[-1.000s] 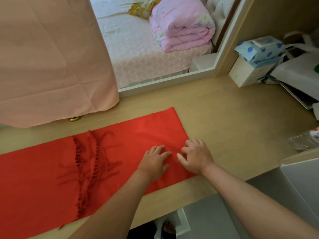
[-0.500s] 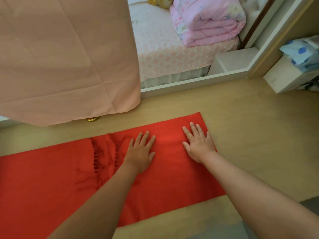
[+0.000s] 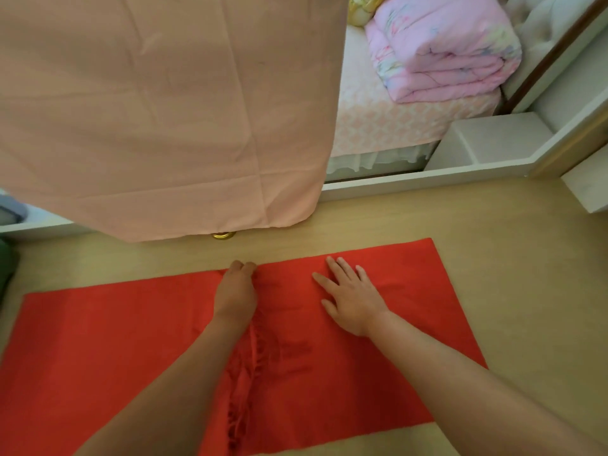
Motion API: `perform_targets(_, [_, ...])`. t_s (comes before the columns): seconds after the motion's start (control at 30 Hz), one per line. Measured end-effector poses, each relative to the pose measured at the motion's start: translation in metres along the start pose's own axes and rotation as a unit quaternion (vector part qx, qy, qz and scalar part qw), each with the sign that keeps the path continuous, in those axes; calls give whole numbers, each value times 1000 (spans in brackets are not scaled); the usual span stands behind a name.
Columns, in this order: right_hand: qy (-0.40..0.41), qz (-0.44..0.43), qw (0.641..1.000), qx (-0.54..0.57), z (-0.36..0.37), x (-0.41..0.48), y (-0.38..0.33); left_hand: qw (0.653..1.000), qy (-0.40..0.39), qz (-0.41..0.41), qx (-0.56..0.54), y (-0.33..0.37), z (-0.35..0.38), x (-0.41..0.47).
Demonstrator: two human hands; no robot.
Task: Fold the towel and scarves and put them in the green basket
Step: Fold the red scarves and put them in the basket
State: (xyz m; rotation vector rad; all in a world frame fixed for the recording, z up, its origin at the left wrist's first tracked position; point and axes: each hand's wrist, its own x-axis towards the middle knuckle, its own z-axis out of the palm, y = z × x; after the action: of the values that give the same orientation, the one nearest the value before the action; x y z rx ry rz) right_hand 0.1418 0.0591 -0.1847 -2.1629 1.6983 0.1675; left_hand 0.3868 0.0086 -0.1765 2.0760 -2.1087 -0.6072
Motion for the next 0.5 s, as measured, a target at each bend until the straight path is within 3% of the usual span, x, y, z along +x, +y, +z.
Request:
perform_targets(0.1, [0, 29, 1000, -13, 5, 5, -1, 995, 54, -8, -82, -17, -12, 9])
perform_targets(0.23, [5, 40, 998, -45, 1, 5, -15, 994, 106, -4, -19, -36, -23, -5])
perform_targets(0.33, [23, 28, 998, -57, 4, 1, -38, 984, 155, 79, 31, -32, -16, -37])
perform_targets(0.43, [44, -22, 998, -33, 18, -11, -67, 975, 68, 197, 71, -27, 6, -78])
perform_targets(0.5, [33, -55, 998, -20, 29, -23, -84, 960, -1, 228, 160, -34, 22, -103])
